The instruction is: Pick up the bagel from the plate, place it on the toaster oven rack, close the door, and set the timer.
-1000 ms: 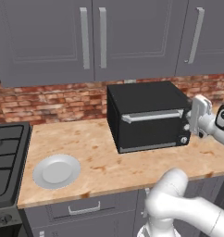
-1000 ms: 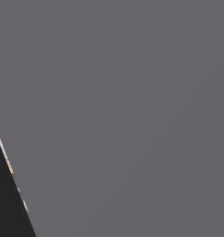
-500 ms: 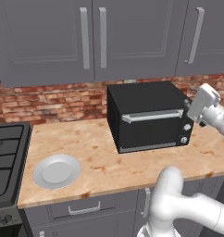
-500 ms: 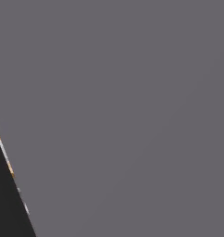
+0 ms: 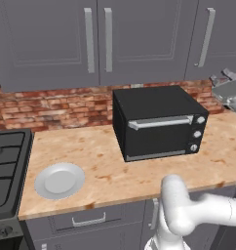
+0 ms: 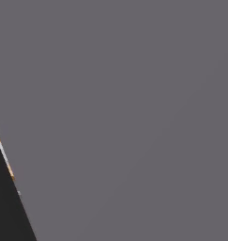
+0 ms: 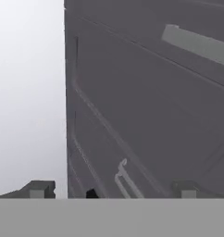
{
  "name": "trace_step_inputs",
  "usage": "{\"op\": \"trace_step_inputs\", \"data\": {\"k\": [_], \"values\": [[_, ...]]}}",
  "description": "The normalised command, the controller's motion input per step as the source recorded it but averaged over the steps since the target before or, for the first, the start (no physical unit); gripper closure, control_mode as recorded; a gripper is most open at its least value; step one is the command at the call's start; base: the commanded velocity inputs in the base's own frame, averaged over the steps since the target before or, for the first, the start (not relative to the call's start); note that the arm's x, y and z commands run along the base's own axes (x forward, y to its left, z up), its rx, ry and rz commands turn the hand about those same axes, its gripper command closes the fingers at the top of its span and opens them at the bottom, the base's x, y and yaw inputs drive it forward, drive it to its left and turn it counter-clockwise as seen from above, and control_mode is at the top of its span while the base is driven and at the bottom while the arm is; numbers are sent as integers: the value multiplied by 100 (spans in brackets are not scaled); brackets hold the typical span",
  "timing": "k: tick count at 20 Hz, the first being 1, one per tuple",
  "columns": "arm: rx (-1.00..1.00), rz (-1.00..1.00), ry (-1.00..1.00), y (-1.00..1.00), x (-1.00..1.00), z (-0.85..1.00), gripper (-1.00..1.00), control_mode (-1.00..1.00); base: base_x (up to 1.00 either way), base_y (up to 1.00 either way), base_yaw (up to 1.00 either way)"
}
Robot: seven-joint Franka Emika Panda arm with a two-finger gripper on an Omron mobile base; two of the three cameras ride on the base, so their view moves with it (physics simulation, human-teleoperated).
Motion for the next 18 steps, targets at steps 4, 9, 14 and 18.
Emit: {"op": "trace_step_inputs", "data": {"k": [4, 9, 14, 18], "values": [[10, 10, -15, 19, -63, 69, -100, -100, 0, 0, 0], [23, 15, 0, 33, -61, 38, -100, -100, 0, 0, 0], [33, 3, 2, 48, -69, 15, -100, -100, 0, 0, 0], [19, 0, 1, 58, -73, 2, -100, -100, 0, 0, 0]]}}
